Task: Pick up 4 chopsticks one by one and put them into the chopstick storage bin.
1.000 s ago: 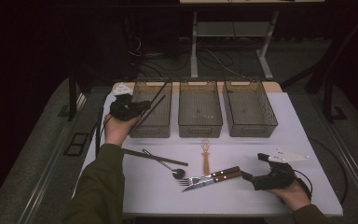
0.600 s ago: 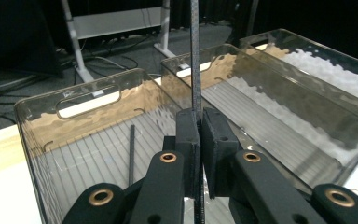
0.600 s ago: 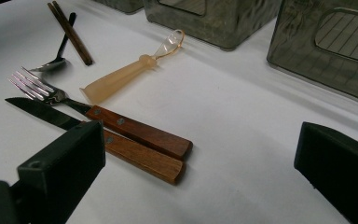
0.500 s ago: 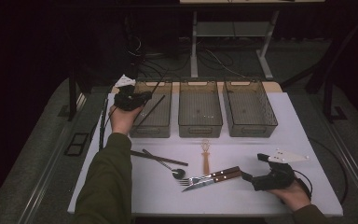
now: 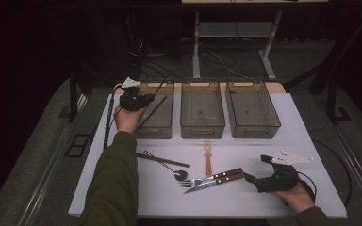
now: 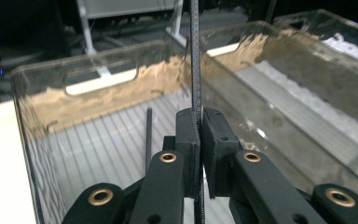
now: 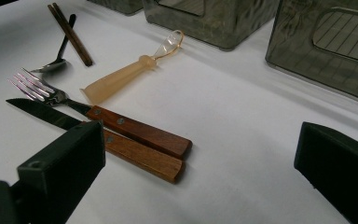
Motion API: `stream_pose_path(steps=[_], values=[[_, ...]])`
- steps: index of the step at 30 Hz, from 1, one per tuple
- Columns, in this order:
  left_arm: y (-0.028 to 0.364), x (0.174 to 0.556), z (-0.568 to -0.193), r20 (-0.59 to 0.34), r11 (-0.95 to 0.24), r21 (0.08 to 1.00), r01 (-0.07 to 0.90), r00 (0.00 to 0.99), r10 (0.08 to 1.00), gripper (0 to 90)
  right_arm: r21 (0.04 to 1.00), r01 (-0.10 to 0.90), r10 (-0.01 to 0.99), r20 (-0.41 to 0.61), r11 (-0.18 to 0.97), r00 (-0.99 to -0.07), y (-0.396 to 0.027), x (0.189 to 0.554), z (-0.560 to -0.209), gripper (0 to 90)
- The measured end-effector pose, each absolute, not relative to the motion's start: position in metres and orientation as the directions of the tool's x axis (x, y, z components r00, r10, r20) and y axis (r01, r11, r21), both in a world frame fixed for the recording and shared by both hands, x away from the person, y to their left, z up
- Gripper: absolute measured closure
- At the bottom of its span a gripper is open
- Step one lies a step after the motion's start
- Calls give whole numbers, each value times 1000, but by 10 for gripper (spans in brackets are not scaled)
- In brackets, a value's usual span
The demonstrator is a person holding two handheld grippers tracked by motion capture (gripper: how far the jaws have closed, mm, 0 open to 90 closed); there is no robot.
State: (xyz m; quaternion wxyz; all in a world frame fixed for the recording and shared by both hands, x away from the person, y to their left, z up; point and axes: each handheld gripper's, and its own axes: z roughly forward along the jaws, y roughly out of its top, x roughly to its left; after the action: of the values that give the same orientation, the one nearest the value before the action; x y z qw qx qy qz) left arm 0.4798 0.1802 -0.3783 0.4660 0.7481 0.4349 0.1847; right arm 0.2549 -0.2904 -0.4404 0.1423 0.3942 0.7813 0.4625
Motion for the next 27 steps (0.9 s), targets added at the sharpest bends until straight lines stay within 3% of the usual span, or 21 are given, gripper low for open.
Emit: stream_pose_path(steps=[6, 7, 9, 27], values=[[181, 481, -383, -136, -191, 832, 521, 525, 840, 849, 834, 486, 748, 143, 261, -648, -290, 254, -440, 16], [180, 482, -383, -140, -189, 829, 527, 523, 841, 819, 834, 487, 748, 144, 261, -648, -290, 254, -440, 16], [178, 483, -384, -141, -187, 826, 532, 517, 844, 631, 833, 488, 749, 144, 261, -647, -290, 254, -440, 16], [171, 462, -362, -127, -253, 831, 495, 612, 780, 336, 831, 490, 752, 142, 263, -644, -289, 255, -440, 15]])
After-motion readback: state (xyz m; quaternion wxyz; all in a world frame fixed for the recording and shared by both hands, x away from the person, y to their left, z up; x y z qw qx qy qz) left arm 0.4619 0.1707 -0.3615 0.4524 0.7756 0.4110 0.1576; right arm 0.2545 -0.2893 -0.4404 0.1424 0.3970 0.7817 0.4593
